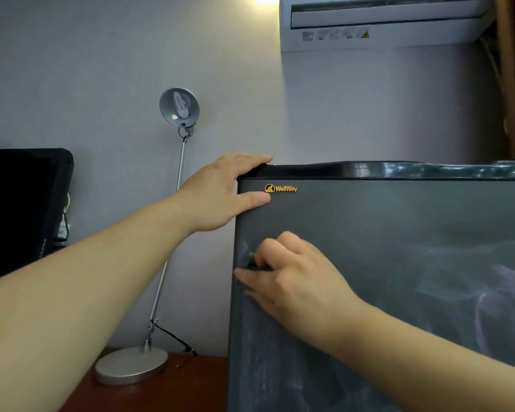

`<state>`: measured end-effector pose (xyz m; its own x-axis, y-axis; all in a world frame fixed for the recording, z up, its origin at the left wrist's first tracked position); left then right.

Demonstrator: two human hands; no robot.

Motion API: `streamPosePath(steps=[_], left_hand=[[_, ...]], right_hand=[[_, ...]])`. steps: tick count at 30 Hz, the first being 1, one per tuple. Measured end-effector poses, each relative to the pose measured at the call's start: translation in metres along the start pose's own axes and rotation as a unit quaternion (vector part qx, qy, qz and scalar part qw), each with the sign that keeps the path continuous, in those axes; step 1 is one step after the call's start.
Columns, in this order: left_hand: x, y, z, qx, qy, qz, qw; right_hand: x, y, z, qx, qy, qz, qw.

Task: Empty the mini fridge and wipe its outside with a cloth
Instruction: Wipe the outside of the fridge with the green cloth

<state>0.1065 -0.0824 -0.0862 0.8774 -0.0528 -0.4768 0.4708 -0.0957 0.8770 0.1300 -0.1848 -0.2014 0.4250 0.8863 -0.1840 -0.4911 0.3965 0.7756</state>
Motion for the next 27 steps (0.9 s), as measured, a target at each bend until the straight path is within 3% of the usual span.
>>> streamPosePath(steps=[3, 6, 9, 13, 16, 17, 20, 23, 24, 27], left_hand=[[0.0, 0.0, -0.001, 0.001, -0.006, 0.006, 1.0], [0.0, 0.0, -0.001, -0.003, -0.014, 0.007, 1.0], [0.0, 0.001, 0.001, 0.001, -0.016, 0.005, 1.0], [0.0, 0.0, 0.004, 0.002, -0.019, 0.012, 1.0], [0.001, -0.002, 0.004, 0.004, -0.015, 0.022, 1.0], [0.001, -0.003, 0.004, 0.002, -0.011, 0.027, 1.0], [0.003, -0.003, 0.007, -0.002, 0.001, 0.033, 0.999], [0.004, -0.004, 0.008, 0.001, 0.012, 0.036, 0.999], [0.004, -0.005, 0.008, -0.002, 0.013, 0.038, 0.999], [0.004, -0.005, 0.008, -0.01, 0.014, 0.041, 0.999]], right_hand=[[-0.007, 0.006, 0.011, 0.055, 0.002, 0.042, 0.998], [0.001, 0.01, -0.004, -0.004, -0.024, 0.013, 1.0], [-0.008, 0.016, 0.016, 0.066, -0.009, 0.046, 0.997], [0.001, -0.004, -0.004, -0.032, -0.042, -0.021, 0.998], [-0.03, -0.011, 0.046, 0.101, -0.018, 0.056, 0.993], [-0.033, -0.015, 0.048, 0.107, -0.025, 0.055, 0.992], [-0.024, -0.027, 0.028, 0.004, -0.077, 0.002, 0.997], [-0.059, -0.027, 0.085, 0.156, -0.067, 0.076, 0.982], [-0.062, -0.027, 0.089, 0.169, -0.073, 0.074, 0.98], [-0.045, -0.033, 0.065, 0.052, -0.116, 0.015, 0.992]])
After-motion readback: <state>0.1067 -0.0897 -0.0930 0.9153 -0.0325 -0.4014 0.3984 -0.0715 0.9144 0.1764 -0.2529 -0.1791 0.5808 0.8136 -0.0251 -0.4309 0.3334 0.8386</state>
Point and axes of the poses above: each hand's wrist, its own y-axis towards the middle knuckle, its own x-axis out of the palm, z = x × y, the point moved 10 cm from there along y, towards the middle knuckle, and after that the axes turned 3 degrees about x, right-handed, at the moved point
